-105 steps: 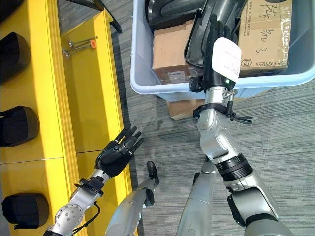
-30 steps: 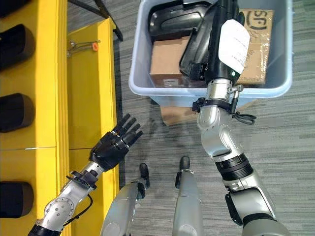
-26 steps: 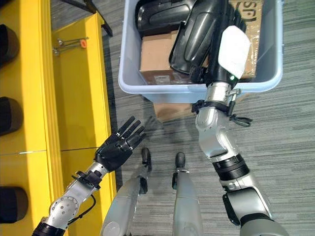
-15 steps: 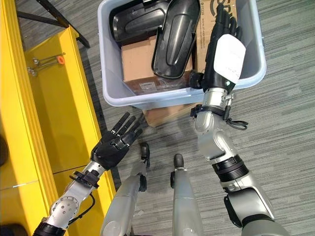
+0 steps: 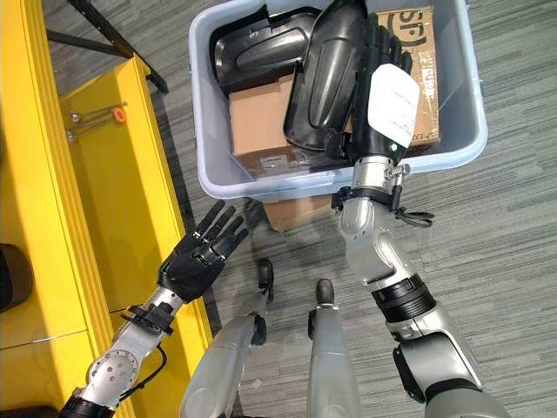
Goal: Move parts from the plastic box to the shelf.
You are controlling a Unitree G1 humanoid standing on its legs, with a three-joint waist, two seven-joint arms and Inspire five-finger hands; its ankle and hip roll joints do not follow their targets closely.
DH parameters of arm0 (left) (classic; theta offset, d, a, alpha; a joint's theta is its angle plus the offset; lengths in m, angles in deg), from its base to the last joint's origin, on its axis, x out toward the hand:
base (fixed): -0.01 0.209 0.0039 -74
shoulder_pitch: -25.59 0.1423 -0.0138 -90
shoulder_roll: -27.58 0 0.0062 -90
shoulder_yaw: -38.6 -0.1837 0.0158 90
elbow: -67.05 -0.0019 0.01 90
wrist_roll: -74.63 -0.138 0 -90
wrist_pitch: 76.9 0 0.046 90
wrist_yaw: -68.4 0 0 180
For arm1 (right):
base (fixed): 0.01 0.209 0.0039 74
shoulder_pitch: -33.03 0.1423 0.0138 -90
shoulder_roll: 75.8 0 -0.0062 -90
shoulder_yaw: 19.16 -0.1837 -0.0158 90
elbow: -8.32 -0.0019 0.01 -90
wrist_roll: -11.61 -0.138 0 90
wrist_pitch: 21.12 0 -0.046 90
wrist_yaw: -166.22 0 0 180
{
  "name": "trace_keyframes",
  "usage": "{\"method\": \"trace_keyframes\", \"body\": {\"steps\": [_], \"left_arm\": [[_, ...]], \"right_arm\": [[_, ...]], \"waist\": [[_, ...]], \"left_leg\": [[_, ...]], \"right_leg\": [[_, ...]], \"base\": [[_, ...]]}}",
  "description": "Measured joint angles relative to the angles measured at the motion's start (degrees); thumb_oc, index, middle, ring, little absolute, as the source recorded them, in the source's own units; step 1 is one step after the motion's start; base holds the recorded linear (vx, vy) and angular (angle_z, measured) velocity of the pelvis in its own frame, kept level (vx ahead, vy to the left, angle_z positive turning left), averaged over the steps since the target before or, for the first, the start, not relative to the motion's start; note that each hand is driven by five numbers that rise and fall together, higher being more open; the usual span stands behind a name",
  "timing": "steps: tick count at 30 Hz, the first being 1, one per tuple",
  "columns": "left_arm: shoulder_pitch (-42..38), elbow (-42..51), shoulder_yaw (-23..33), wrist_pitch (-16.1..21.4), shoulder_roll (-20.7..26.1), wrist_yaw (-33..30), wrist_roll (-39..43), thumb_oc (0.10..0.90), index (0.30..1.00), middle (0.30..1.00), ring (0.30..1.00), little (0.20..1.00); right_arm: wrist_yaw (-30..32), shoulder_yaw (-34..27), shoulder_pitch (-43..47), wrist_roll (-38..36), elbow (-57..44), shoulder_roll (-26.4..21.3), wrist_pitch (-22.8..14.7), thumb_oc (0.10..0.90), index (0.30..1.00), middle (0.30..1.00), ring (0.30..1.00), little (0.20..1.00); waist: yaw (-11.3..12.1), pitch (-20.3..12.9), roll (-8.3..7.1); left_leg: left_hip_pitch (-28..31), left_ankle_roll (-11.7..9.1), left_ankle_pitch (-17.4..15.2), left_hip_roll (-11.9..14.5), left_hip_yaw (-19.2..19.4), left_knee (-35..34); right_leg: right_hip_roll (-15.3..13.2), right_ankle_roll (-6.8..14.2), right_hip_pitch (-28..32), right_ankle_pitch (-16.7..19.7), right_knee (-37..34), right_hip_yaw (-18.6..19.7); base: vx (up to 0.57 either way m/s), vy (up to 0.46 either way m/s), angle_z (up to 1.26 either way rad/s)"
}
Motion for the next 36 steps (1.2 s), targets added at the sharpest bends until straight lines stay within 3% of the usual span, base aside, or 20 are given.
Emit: {"method": "trace_keyframes", "body": {"steps": [8, 36], "left_arm": [[0.61, 0.12, 0.35, -0.29, -0.04, -0.04, 0.08, 0.9, 1.0, 1.0, 1.0, 1.0], [0.34, 1.3, 0.21, -1.31, -0.04, -0.9, 0.06, 0.9, 1.0, 1.0, 1.0, 1.0]], "right_arm": [[-1.71, 0.09, -0.01, 2.33, -4.42, -0.15, -0.22, 0.9, 1.0, 1.0, 1.0, 1.0], [-3.12, 3.39, -0.28, 2.3, -3.88, 0.24, 1.94, 0.9, 1.0, 1.0, 1.0, 1.0]], "waist": [[0.59, -0.05, 0.08], [2.13, -0.05, 0.07]], "left_leg": [[-1.07, -0.36, -0.68, -0.01, -1.36, 1.3], [-10.19, 0.32, -1.67, -0.76, -1.81, 6.21]], "right_leg": [[-0.24, -0.37, 0.07, -0.23, -0.13, -1.53], [-1.59, -0.14, -7.66, -0.36, 2.62, -2.09]], "base": [[0.12, 0.028, 0.04], [0.02, 0.009, 0.02]]}}
